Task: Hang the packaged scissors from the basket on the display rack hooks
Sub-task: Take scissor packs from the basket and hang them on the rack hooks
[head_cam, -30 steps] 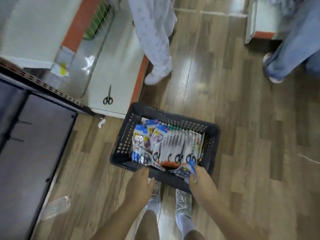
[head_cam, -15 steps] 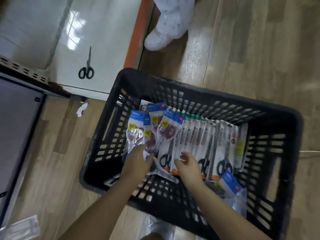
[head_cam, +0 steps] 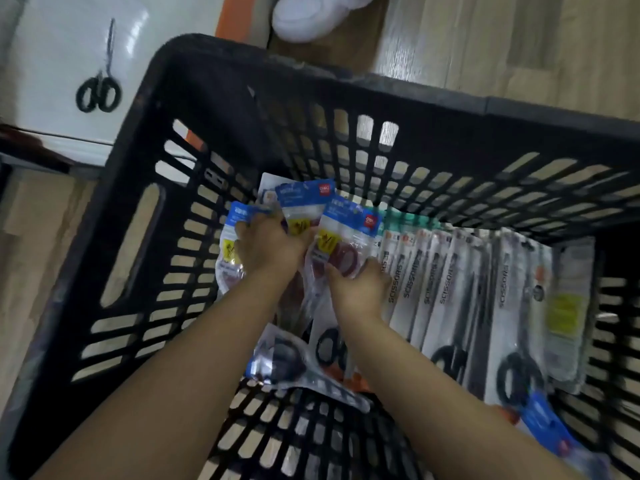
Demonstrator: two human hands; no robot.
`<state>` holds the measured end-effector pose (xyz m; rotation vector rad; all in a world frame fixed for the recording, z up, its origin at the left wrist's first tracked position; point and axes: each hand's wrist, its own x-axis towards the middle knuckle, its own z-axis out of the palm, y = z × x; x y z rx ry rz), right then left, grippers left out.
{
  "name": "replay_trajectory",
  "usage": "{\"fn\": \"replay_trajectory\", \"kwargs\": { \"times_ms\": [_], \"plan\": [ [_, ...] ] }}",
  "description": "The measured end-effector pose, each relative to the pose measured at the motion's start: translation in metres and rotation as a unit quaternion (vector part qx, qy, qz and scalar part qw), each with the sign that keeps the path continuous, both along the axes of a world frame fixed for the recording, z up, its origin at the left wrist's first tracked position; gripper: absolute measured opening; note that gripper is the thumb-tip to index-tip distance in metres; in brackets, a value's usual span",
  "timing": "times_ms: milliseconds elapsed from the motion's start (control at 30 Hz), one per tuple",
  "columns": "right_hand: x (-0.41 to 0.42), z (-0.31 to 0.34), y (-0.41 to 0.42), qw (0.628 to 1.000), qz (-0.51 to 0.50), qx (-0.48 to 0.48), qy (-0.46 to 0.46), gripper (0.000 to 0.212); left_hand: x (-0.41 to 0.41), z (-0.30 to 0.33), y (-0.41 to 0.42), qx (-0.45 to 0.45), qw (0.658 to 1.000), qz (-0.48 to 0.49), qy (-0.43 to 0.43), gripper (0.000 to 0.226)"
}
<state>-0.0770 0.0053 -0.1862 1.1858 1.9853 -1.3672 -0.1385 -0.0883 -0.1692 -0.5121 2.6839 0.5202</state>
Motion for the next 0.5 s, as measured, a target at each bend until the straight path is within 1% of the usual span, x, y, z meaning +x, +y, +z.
{"fn": "replay_trajectory", "kwargs": {
  "times_ms": [133,200,267,367,433,500],
  "plan": [
    [-0.006,-0.004,0.000,0.998,-0.064,-0.028,0.006,0.064,0.002,0.004,0.007,0.018,1.000,0.016,0.004,0.039],
    [-0.006,-0.007,0.000,0.995,-0.096,-0.030,0.007,0.066,0.006,0.009,0.008,0.003,1.000,-0.002,0.010,0.039],
    [-0.005,-0.005,0.001,0.991,-0.125,-0.039,0.016,0.060,0.011,0.013,0.005,-0.010,0.999,-0.025,0.019,0.041],
    [0.002,0.004,0.006,0.986,-0.134,-0.075,0.061,0.042,0.020,0.017,-0.001,0.013,0.998,-0.026,0.061,0.037],
    [0.008,0.011,0.009,0.980,-0.131,-0.122,0.087,0.037,0.025,0.019,-0.004,0.045,0.995,-0.021,0.091,0.032],
    [0.012,0.016,0.011,0.979,-0.112,-0.142,0.096,0.033,0.028,0.022,-0.006,0.106,0.987,-0.009,0.120,0.028]
  ]
}}
